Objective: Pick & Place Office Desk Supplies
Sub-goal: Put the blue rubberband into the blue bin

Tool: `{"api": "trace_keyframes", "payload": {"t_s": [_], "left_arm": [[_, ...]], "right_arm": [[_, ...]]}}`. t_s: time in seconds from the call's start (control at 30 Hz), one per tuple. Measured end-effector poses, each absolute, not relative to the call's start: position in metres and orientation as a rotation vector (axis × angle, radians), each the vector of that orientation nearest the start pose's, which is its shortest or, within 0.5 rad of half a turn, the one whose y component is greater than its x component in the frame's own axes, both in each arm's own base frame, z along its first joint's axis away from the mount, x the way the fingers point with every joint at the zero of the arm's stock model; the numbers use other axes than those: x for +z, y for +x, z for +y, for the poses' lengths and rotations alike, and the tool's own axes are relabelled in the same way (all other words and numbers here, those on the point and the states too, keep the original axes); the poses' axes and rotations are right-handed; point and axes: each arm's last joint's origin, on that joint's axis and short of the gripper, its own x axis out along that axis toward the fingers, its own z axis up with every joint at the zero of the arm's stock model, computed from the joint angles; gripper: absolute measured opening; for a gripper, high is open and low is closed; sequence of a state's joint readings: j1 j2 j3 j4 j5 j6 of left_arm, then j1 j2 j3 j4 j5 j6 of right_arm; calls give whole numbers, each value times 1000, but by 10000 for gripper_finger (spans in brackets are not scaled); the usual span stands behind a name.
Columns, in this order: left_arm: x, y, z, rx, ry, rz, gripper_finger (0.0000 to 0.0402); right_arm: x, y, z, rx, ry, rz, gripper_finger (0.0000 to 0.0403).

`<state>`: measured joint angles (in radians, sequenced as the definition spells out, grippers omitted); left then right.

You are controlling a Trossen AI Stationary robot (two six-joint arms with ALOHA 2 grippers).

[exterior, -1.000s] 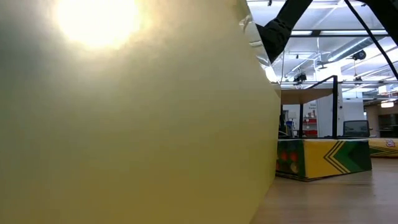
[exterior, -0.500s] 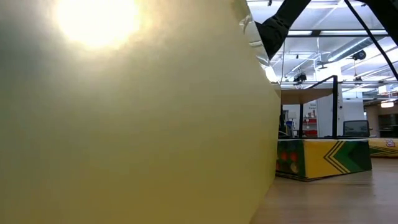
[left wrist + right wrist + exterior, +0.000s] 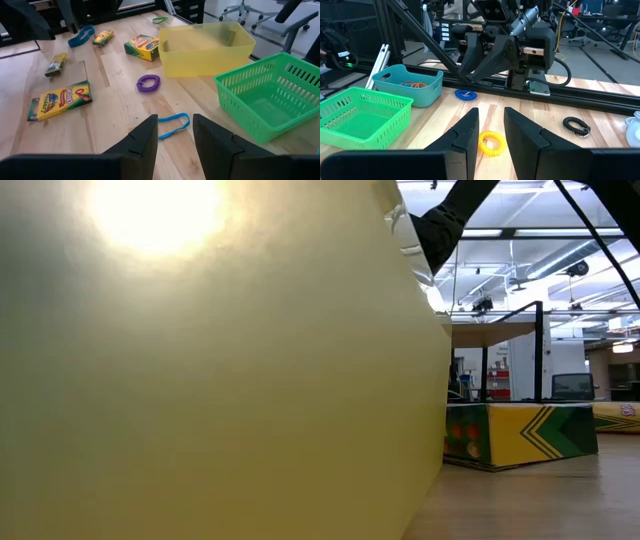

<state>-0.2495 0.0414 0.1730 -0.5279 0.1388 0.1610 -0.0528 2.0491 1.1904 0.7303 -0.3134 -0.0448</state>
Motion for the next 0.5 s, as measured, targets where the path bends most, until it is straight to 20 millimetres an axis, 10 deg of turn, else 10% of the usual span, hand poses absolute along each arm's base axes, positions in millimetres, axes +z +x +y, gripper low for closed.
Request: {"api": "trace_keyframes", "payload": {"t_s": [0.23,0.5], "left_arm": [[178,80,-24,-420,320,235,127],[197,84,-24,-330,-46,147,127]], "right_arm": [[179,441,-14,263,-21,121,79],[179,441,-15,263,-21,122,74]]}}
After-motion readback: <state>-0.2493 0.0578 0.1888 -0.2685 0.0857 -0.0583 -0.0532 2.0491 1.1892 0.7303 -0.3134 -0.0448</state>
